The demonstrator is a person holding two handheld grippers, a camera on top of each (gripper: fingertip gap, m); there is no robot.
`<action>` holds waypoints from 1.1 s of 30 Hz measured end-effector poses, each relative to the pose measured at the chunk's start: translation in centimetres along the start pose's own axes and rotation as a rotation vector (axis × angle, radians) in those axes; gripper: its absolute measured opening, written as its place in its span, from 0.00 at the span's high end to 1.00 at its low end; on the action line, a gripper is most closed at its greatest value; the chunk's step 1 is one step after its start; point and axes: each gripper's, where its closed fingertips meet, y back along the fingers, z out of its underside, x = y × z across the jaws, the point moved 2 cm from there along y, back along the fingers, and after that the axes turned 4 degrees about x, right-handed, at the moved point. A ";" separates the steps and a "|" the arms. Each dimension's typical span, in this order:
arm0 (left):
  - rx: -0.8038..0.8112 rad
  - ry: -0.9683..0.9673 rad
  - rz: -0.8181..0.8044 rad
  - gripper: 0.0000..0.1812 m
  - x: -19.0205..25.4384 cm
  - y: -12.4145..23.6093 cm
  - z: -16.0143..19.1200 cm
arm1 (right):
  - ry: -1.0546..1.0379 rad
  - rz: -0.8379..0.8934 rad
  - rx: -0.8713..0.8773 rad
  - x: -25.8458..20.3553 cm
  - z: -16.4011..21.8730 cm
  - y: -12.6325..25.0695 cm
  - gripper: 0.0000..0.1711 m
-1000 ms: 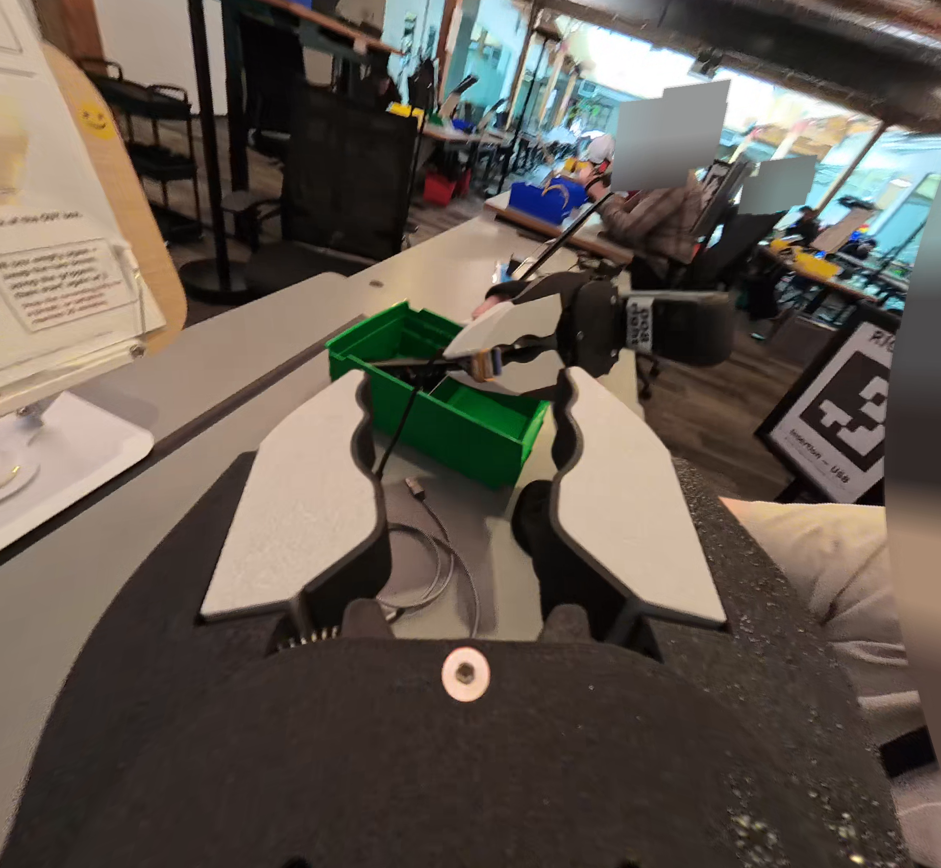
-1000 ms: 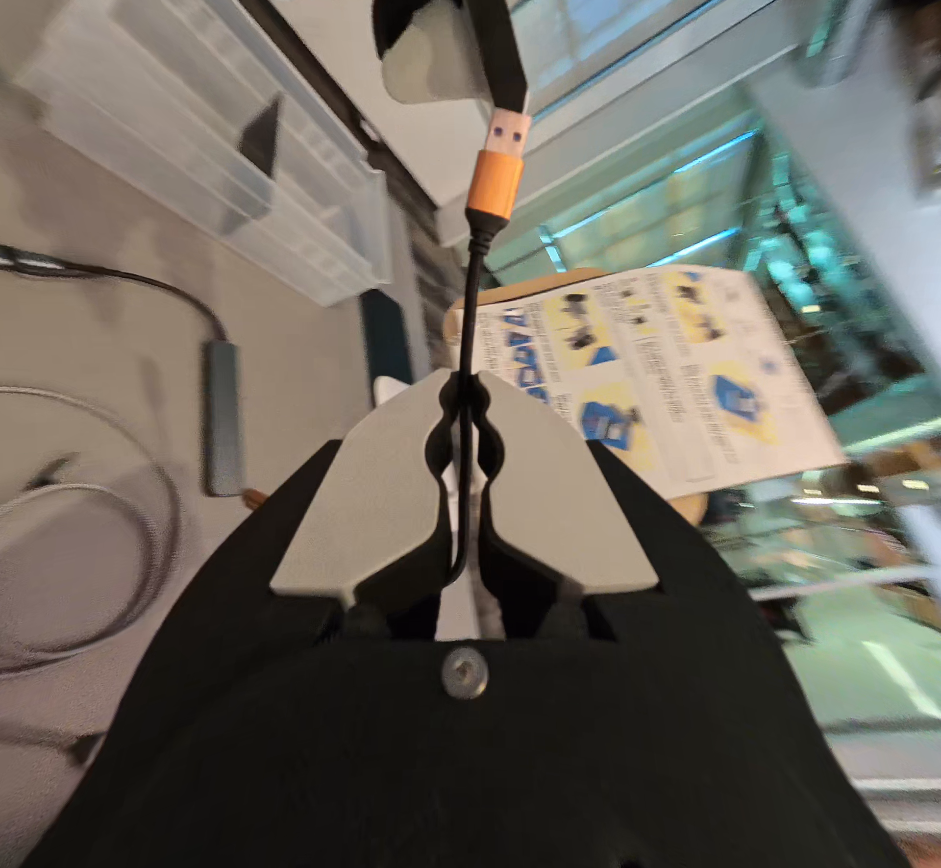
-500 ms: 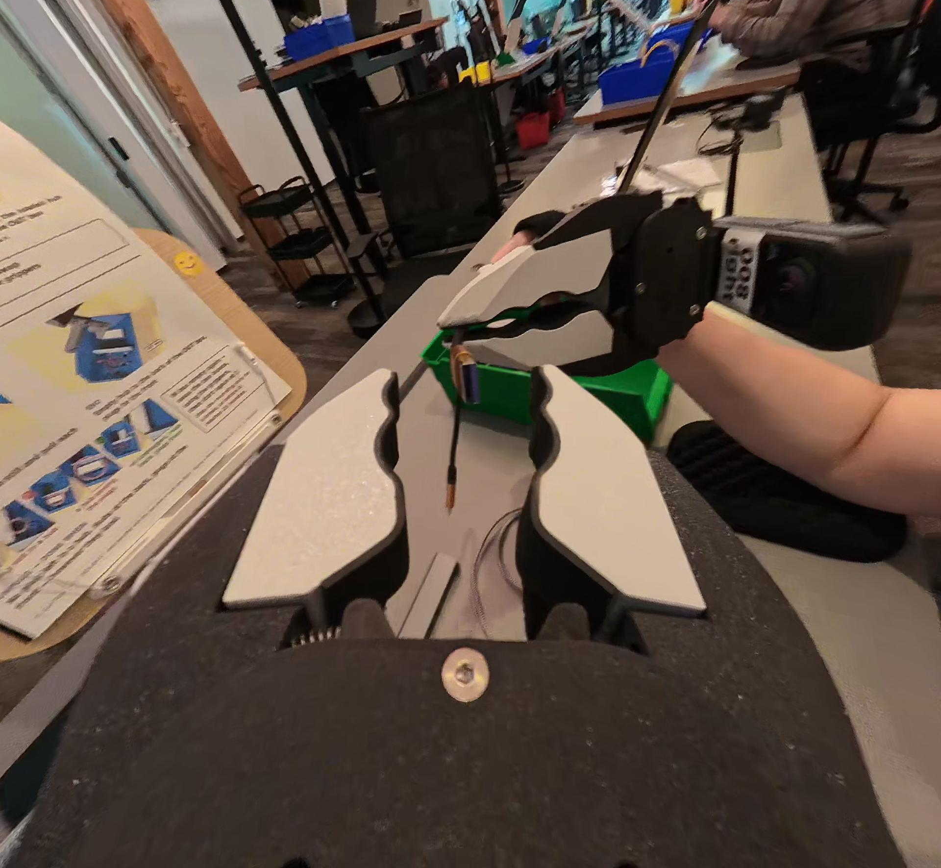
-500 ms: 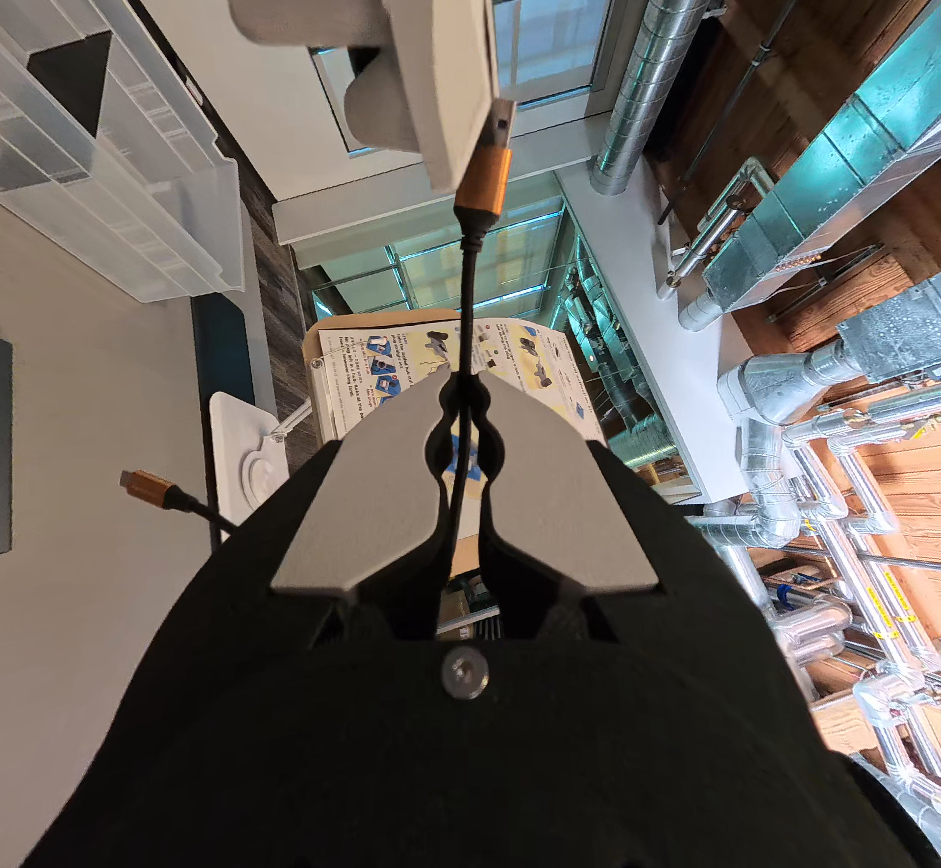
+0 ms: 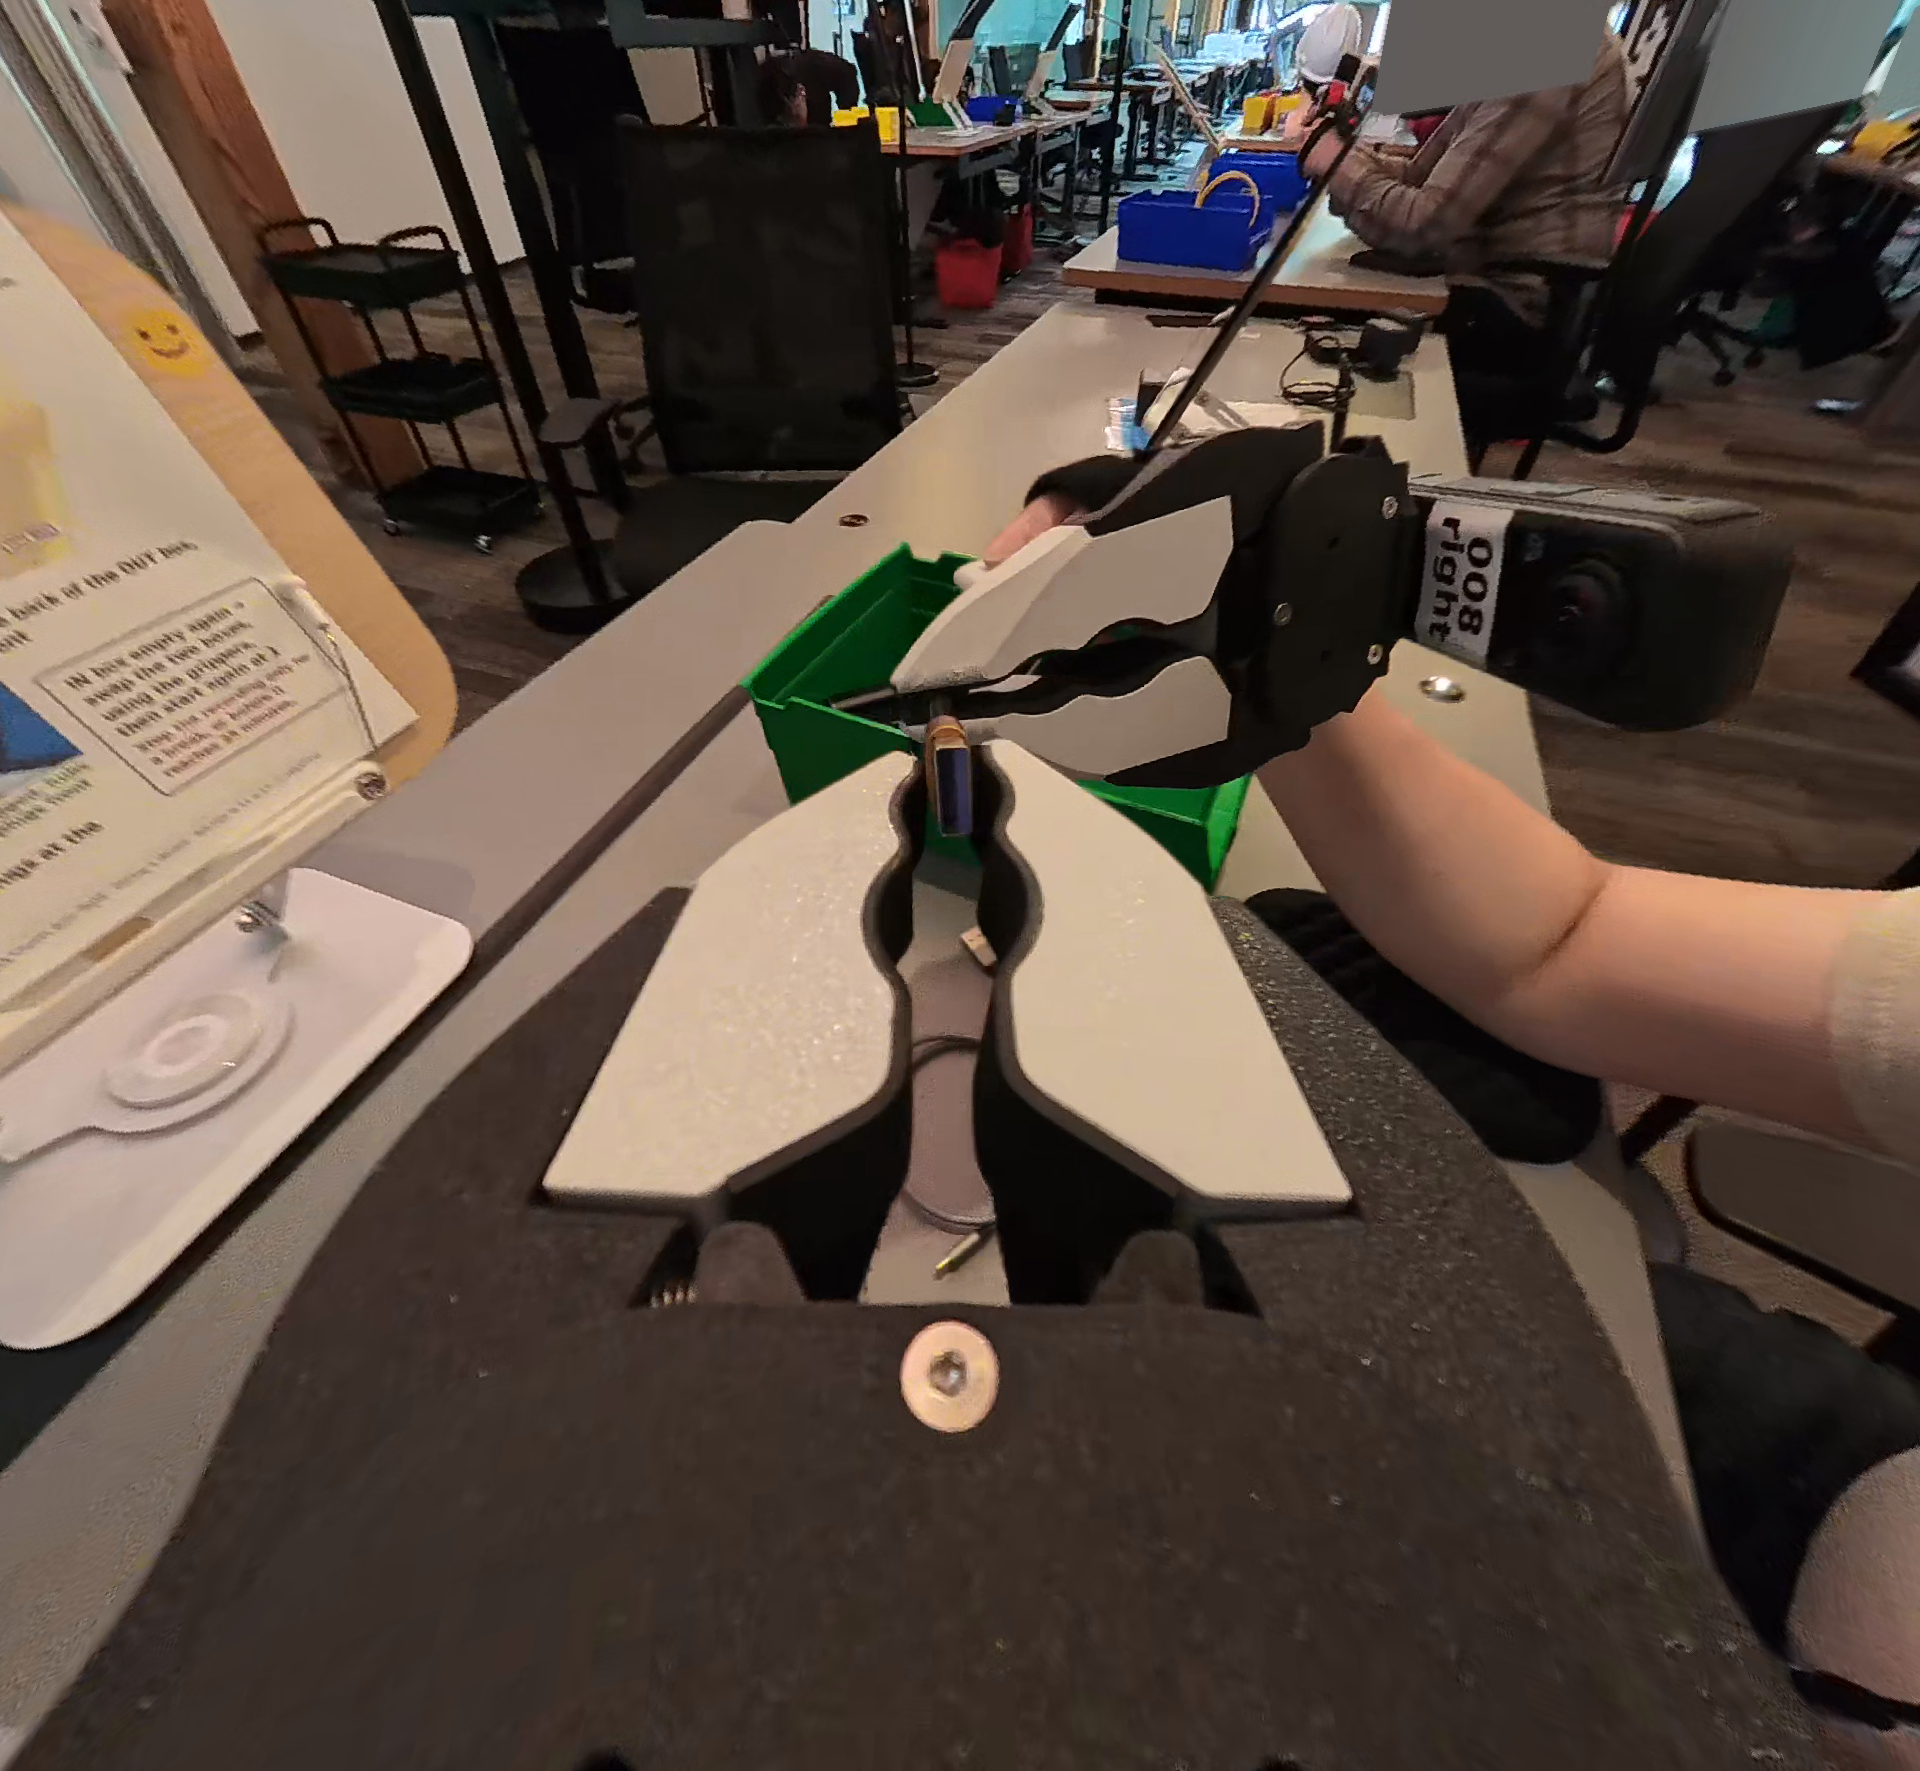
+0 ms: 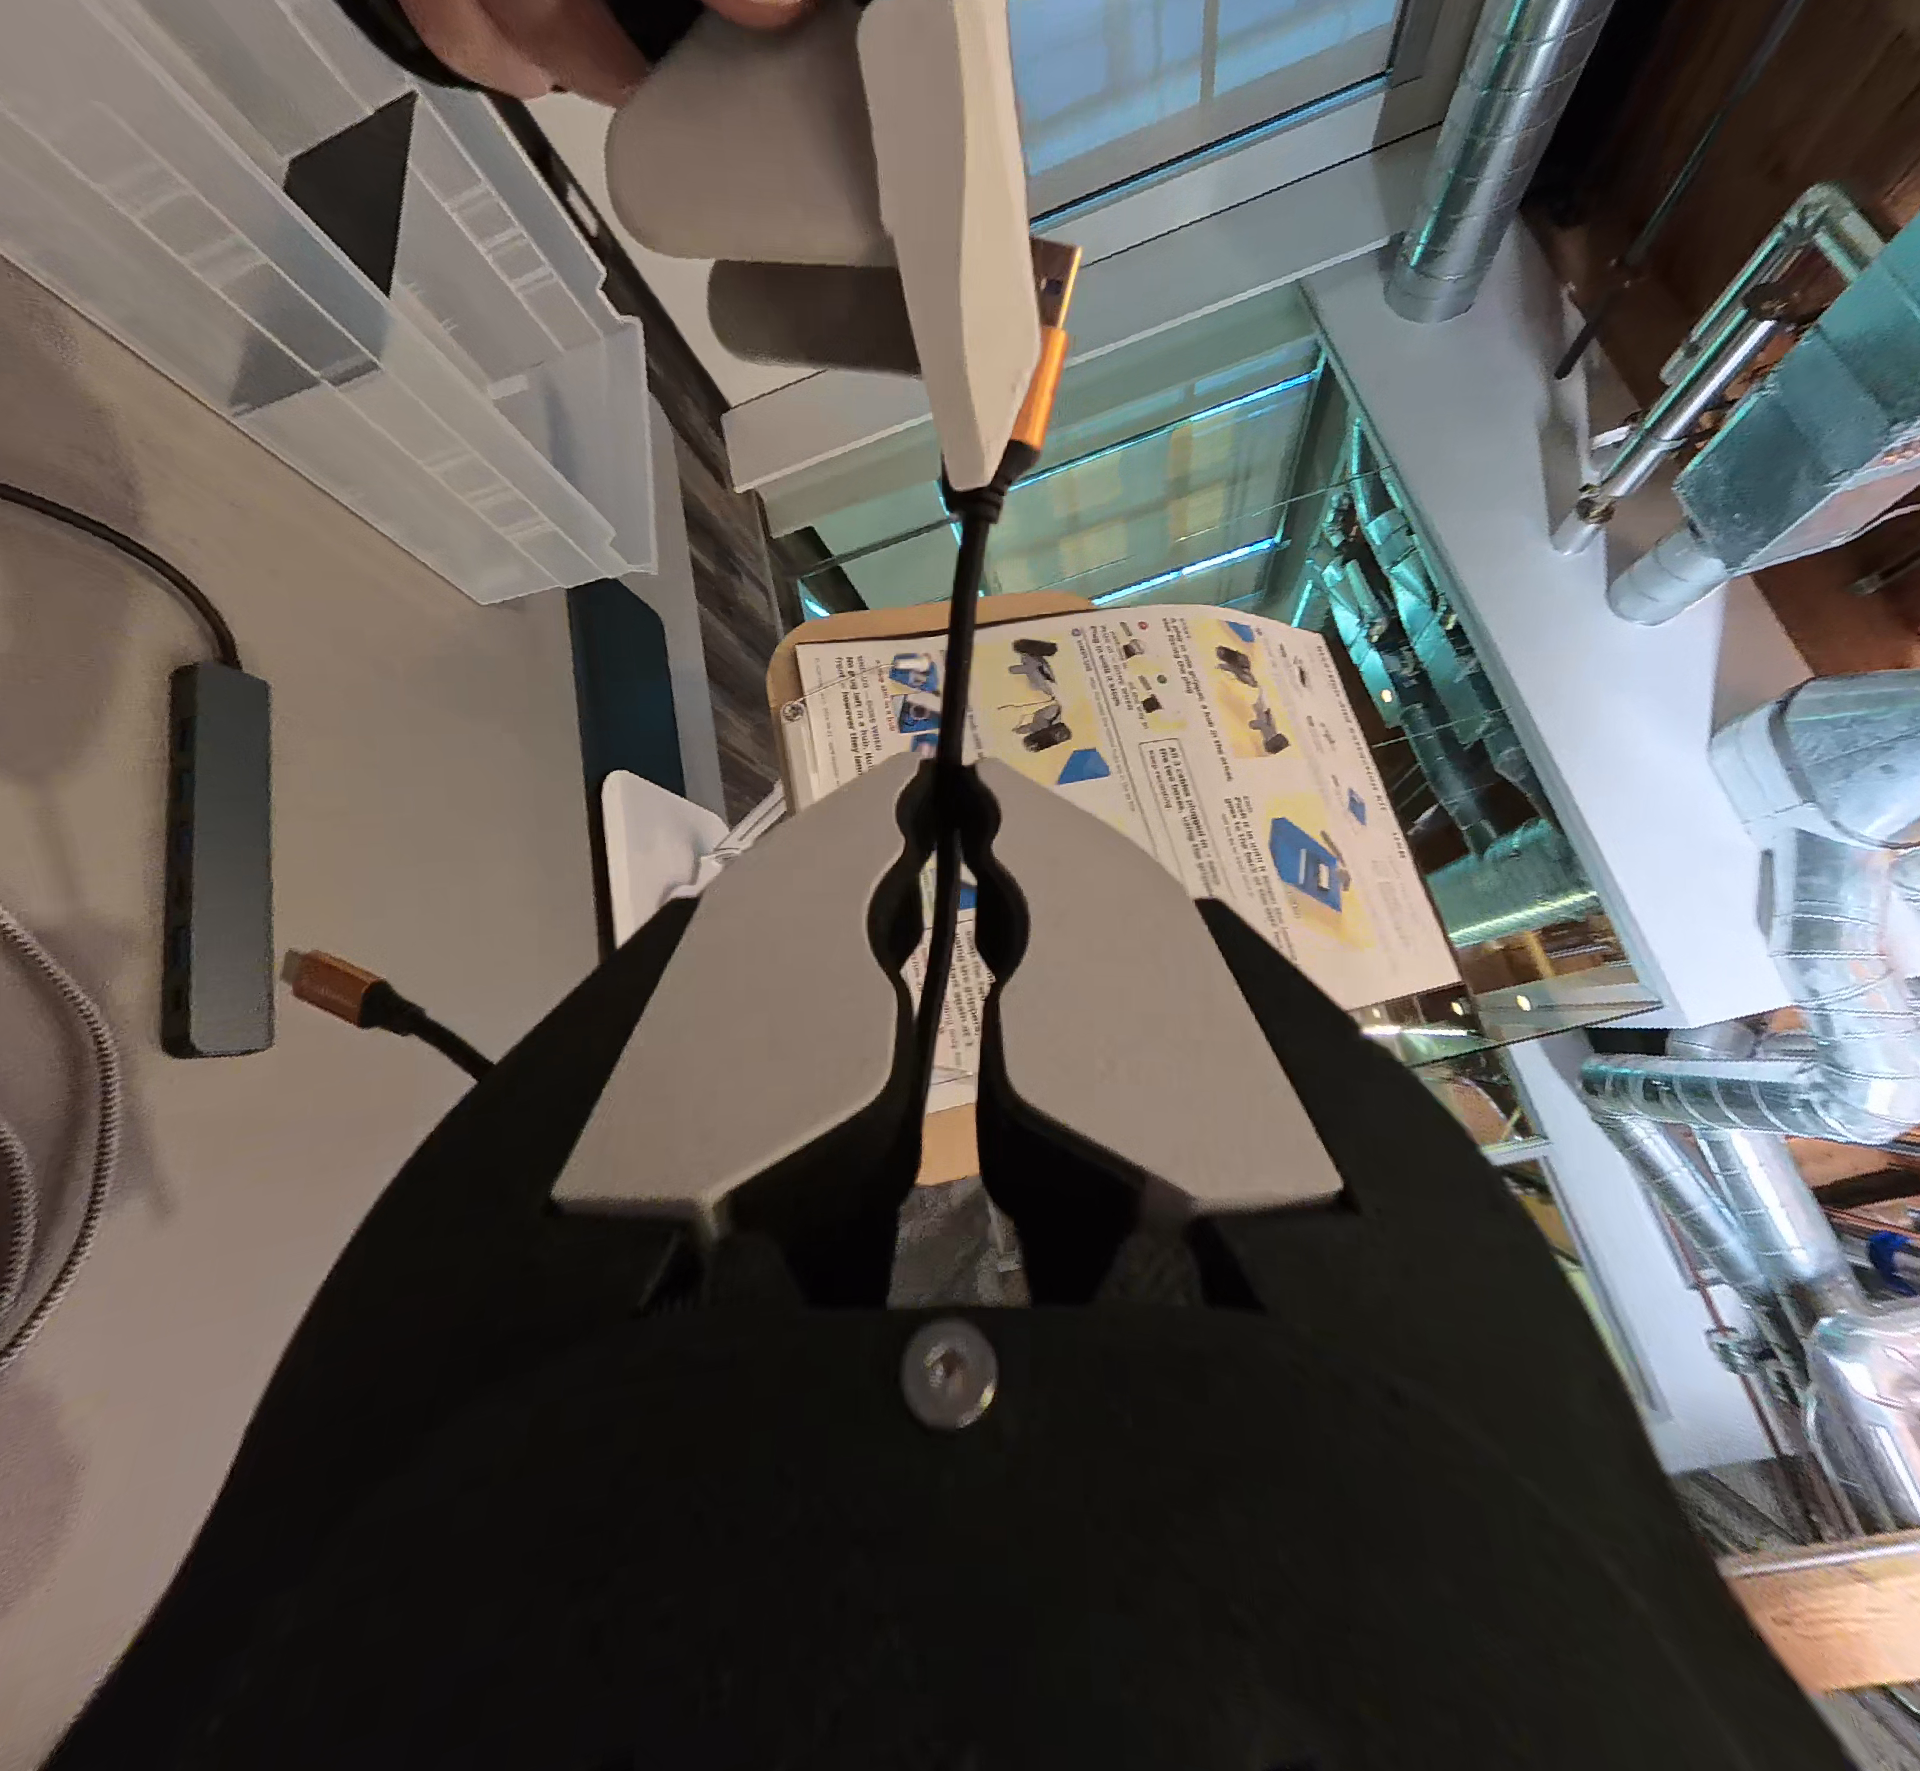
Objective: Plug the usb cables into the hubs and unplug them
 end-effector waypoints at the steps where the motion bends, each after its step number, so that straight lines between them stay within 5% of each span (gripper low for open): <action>1: -0.002 0.029 0.012 0.96 -0.2 -0.1 0.1 | -0.011 -0.014 -0.004 -0.1 0.1 0.0 0.97; 21: 0.009 0.276 0.109 0.96 -2.3 -0.8 1.4 | -0.135 -0.166 -0.042 -2.0 1.4 -0.7 0.97; 30: 0.046 0.360 0.092 0.96 -4.4 0.2 1.3 | -0.378 -0.230 0.150 -2.1 -0.3 -0.6 0.87; 33: 0.054 0.367 0.107 0.96 -4.4 0.6 1.1 | -0.488 -0.133 0.284 0.6 -1.4 0.7 0.80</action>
